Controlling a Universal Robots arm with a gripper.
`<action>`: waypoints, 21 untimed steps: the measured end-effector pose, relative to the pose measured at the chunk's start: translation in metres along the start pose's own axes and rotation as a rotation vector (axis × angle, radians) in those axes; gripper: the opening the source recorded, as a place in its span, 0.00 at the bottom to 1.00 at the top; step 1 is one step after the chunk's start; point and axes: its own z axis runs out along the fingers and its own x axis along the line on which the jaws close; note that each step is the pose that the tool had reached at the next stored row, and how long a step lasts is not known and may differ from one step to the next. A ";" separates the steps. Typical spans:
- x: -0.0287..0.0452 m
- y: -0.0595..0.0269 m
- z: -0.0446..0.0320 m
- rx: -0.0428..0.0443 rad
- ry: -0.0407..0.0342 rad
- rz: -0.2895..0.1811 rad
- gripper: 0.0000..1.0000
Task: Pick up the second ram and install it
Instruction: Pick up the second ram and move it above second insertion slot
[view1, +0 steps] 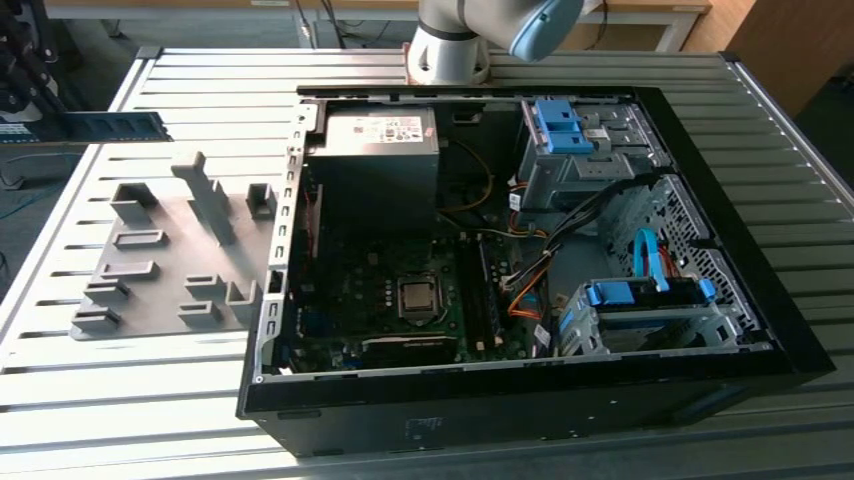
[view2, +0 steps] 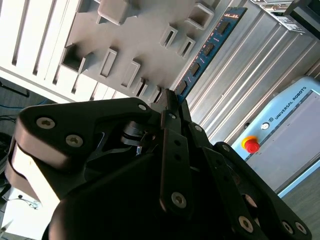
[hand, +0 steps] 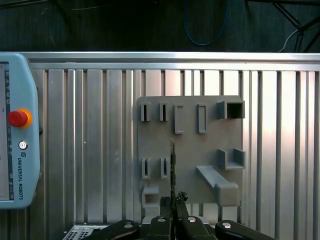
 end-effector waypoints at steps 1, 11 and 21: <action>0.0000 -0.0004 0.0000 0.0000 0.0000 0.000 0.14; -0.0001 -0.0039 0.0001 0.0001 0.0000 0.000 0.14; -0.0001 -0.0065 0.0002 0.0001 -0.0001 0.000 0.14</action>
